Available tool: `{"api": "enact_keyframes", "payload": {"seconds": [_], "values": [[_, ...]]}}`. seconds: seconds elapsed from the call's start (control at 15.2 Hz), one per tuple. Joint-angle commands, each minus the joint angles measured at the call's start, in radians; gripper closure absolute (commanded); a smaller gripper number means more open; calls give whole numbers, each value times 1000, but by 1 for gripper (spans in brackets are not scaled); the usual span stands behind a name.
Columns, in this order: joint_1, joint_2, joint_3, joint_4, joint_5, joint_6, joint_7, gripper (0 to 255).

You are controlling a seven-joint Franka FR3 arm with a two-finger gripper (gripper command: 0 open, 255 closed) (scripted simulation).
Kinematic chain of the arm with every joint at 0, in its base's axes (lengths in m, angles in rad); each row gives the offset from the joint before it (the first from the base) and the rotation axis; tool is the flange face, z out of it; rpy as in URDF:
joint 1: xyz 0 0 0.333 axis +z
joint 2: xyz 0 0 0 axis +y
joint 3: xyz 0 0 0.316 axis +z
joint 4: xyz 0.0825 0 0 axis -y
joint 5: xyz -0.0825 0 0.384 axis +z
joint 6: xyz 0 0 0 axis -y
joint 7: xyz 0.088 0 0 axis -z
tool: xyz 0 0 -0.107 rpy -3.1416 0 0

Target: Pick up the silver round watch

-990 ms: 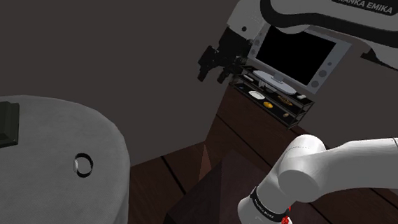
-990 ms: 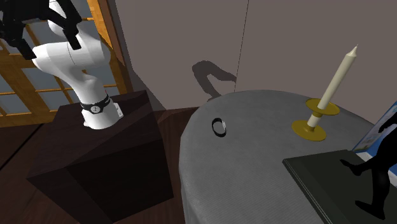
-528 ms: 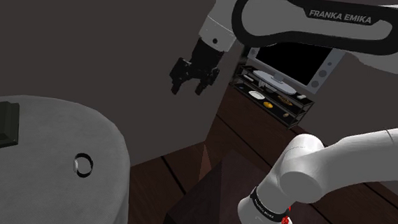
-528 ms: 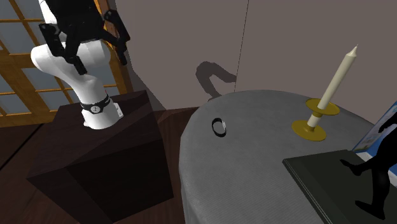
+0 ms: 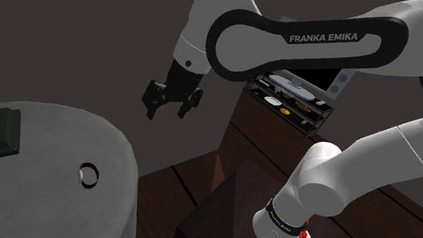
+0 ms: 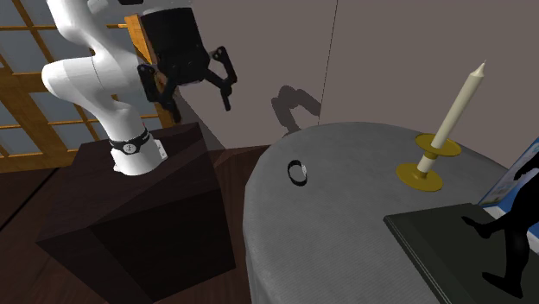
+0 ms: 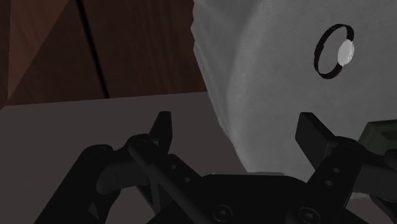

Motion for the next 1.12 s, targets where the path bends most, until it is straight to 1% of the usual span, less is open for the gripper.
{"api": "enact_keyframes", "payload": {"seconds": [0.0, 0.26, 0.46, 0.59, 0.79, 0.99, 1.06], "values": [[0, 62, 44, 22, -6, 48, 46, 0], [-7, 189, 132, 79, -46, 129, 147, 0], [-16, 296, 195, 134, -107, 182, 239, 0], [-20, 373, 234, 177, -165, 211, 309, 0], [-12, 498, 276, 252, -278, 242, 427, 0], [23, 623, 288, 337, -399, 254, 542, 0], [28, 630, 283, 331, -407, 266, 547, 0]]}}
